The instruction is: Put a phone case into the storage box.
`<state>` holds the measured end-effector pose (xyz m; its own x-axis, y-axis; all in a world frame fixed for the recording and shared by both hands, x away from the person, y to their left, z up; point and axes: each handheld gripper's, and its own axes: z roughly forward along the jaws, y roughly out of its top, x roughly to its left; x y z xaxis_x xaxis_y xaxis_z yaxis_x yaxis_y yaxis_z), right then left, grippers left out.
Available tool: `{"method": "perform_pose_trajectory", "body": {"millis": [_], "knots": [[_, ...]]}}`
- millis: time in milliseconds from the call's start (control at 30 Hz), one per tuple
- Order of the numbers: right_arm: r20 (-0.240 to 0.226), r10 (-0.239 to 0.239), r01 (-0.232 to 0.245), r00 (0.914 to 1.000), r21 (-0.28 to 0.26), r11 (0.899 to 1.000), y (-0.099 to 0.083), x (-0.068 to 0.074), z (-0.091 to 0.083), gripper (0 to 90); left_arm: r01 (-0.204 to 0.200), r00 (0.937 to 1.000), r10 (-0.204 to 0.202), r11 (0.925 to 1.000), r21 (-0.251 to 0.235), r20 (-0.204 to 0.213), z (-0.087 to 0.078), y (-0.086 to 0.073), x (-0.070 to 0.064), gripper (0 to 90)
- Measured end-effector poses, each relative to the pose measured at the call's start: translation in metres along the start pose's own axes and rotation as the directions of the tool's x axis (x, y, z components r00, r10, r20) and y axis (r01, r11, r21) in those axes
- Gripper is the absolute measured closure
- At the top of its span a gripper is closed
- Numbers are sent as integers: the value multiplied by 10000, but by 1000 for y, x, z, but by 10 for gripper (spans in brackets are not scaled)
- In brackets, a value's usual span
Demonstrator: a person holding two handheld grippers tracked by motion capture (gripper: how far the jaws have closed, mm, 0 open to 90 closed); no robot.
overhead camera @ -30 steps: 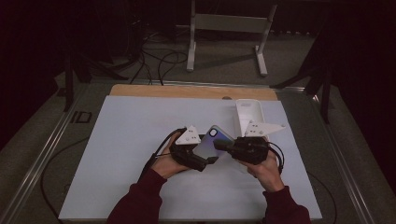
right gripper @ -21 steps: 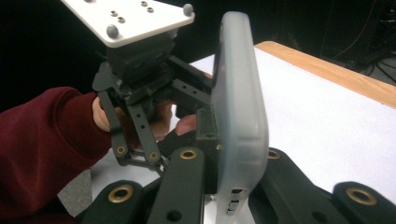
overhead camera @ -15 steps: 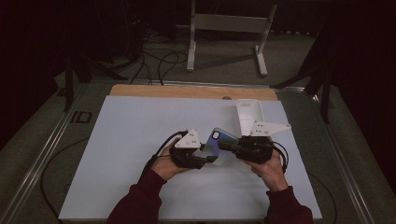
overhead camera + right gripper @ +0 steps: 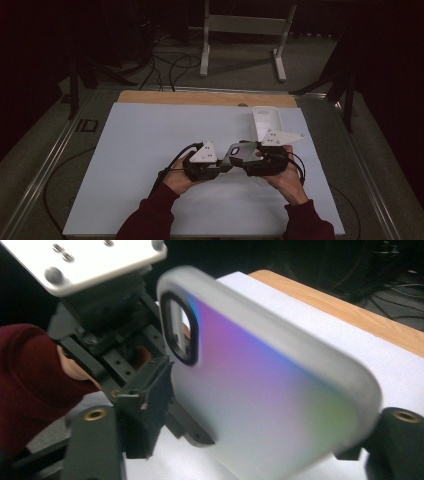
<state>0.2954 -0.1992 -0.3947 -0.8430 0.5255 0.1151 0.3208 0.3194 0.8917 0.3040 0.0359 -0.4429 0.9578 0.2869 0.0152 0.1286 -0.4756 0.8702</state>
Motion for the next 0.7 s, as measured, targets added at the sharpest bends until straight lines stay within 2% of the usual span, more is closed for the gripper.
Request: {"method": "perform_pose_trajectory", "body": {"millis": [133,267,467,700], "knots": [[403,187,-184,9990,-82,9998,-1,-1,-2,211,135,9995,-140,9998,-163,-296,-5,1,2,809],[713,378,-368,9967,-157,9992,-2,-2,-6,200,284,9975,-294,9995,-163,-649,-7,1,3,809],[1245,631,-582,9902,-427,9974,-1,-1,-8,188,734,9883,-763,9969,-270,-1317,-5,0,6,809],[1608,879,-797,9831,-570,9952,1,-1,-8,180,983,9814,-996,9950,-164,-1639,-4,-1,6,809]]}}
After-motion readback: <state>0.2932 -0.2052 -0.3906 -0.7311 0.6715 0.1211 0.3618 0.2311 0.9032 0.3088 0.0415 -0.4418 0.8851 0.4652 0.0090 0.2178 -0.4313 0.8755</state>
